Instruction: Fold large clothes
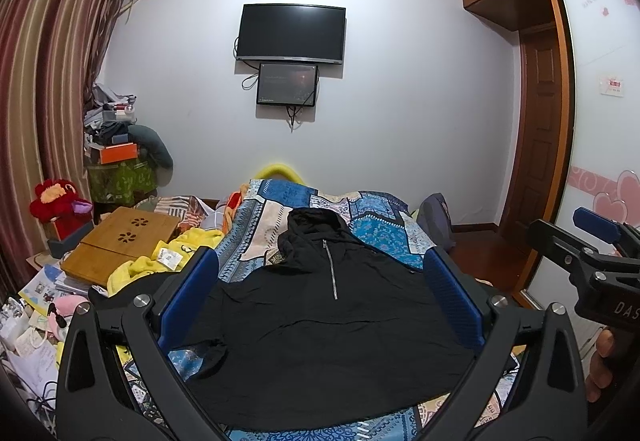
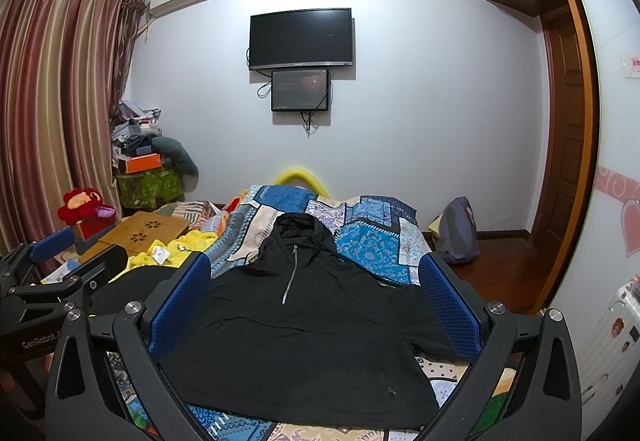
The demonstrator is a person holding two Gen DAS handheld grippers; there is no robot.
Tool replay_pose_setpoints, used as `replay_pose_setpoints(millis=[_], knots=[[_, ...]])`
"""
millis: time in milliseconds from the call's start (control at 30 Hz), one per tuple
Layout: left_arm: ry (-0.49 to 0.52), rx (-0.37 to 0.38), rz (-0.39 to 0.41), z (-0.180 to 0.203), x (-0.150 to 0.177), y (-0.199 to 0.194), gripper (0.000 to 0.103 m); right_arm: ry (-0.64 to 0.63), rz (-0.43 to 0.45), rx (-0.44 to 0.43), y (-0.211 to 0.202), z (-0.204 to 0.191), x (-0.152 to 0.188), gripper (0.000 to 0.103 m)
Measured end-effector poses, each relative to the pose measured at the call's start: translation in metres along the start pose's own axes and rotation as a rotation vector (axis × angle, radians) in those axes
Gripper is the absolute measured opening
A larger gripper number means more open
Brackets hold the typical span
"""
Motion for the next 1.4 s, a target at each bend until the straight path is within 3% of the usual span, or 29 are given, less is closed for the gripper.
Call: replay_pose_setpoints(millis=[900,1400], knots=[[-0.006,-0.002,-0.014,-0.004,-0.002,0.001,0.103,-0.001,-0.004,-0.003,0.001,-0.005,0.002,0.103],[0.003,-0.053,-0.026,-0.016,0.001,0.02,0.103,0.001,-0.032,-0.012,0.02,-0.015,0.002,0.103]])
Point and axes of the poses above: each gripper's, at about its wrist camera, not at the fingertips, and y roughly the way its jaws point, z to its right, x to its underside, the point moved 7 cm from there along y, roughly the way its jaws point
